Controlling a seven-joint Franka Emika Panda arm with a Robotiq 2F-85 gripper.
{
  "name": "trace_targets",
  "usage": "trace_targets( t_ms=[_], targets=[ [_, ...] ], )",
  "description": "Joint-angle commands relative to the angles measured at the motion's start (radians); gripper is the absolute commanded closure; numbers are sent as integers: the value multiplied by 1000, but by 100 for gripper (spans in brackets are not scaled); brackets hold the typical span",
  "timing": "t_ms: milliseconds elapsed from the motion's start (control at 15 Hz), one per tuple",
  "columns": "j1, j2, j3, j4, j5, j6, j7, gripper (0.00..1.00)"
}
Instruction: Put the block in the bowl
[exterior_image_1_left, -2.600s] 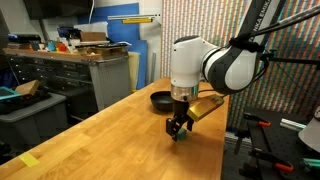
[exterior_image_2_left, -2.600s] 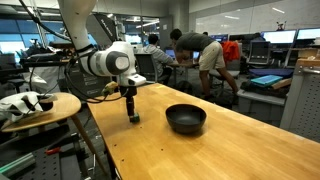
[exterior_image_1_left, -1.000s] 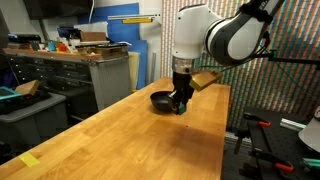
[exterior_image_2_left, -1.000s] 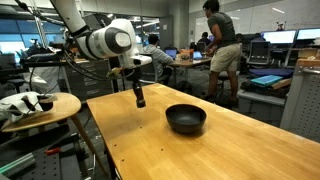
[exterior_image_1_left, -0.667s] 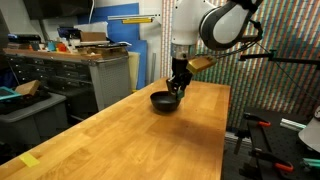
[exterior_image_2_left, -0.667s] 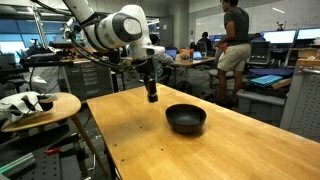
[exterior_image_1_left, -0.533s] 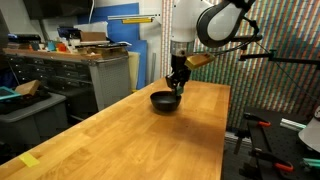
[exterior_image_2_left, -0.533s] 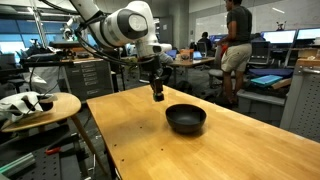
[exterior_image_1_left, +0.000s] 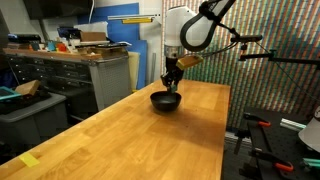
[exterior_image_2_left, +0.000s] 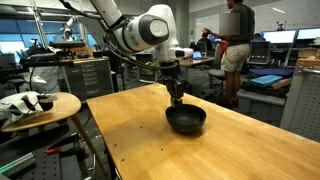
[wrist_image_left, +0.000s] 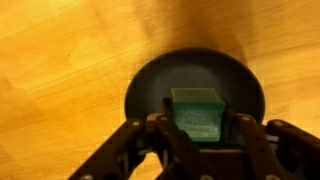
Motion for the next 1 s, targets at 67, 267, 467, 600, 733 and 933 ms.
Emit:
trace_targets(
  t_ms=[67,267,467,600,733,933],
  targets=[
    [-27,158,2,143,81,12,-89,79],
    [-35,239,-3,206,119,22,-114,79],
    [-48,299,1,254,158,35,-141,79],
    [-51,320,3,274,174,34,-158,29],
    [-51,323,5,284,188,31,-171,22],
    [-55,302,14,283,205,24,-199,1]
  ],
)
